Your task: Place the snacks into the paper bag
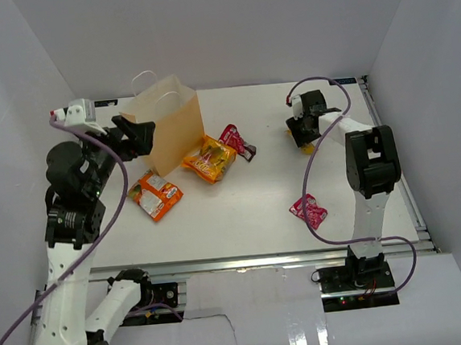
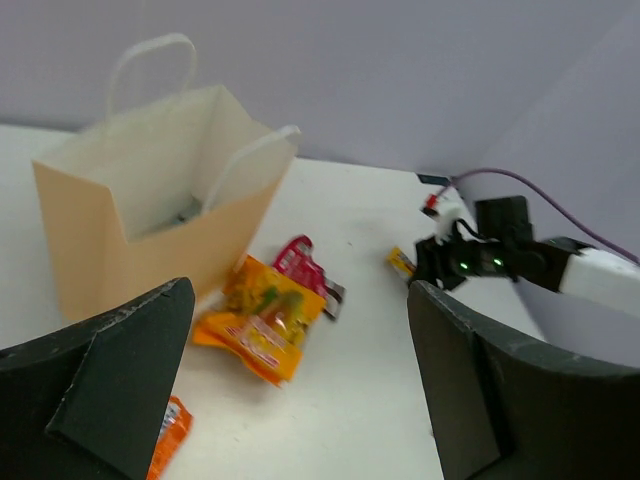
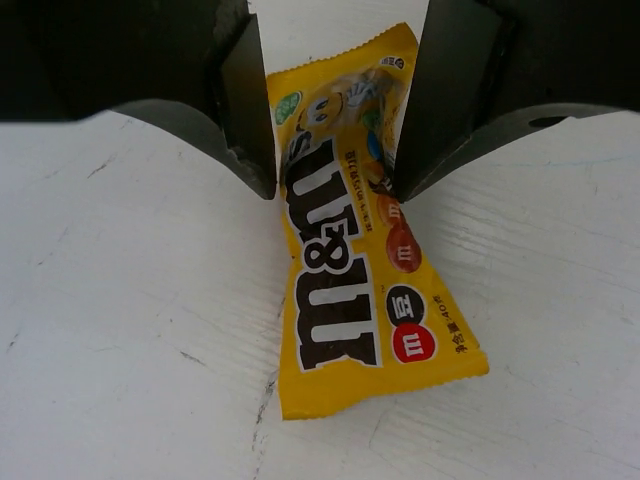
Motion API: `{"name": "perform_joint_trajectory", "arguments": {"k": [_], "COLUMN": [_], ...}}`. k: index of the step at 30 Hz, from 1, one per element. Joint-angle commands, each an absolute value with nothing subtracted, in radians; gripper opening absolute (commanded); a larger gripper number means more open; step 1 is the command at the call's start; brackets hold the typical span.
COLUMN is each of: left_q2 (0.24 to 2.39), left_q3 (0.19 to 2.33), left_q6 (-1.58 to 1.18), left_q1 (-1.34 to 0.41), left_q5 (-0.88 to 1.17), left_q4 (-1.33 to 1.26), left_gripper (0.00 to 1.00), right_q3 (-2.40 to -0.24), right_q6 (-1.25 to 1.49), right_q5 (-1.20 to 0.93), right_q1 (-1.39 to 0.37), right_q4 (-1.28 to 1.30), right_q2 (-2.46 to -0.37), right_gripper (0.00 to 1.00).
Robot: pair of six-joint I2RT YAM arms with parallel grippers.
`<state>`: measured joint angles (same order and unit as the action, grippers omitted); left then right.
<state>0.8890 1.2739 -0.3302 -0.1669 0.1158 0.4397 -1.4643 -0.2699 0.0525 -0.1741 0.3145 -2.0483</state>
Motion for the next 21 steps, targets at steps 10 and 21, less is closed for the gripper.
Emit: {"name": "perform_joint_trajectory", "arguments": {"k": [10, 21], "left_q2": [0.653, 0.865], "left_q3": [0.726, 0.56], "left_q6": [-1.043, -1.224], "left_q1": [-0.173, -0.474], "left_q5": [0.446, 0.272], "left_q4": [0.237, 0.009], "left_gripper": [0.98, 0.98], "right_q3": [-1.425, -1.093], "right_q6": [-0.25, -0.529], "right_q5": [-0.038, -0.734], "right_q1": [-0.153, -0.167], "right_q4": [0.308, 0.42], "right_q2": [-1.984, -1.559], "right_gripper": [0.23, 0.18]}}
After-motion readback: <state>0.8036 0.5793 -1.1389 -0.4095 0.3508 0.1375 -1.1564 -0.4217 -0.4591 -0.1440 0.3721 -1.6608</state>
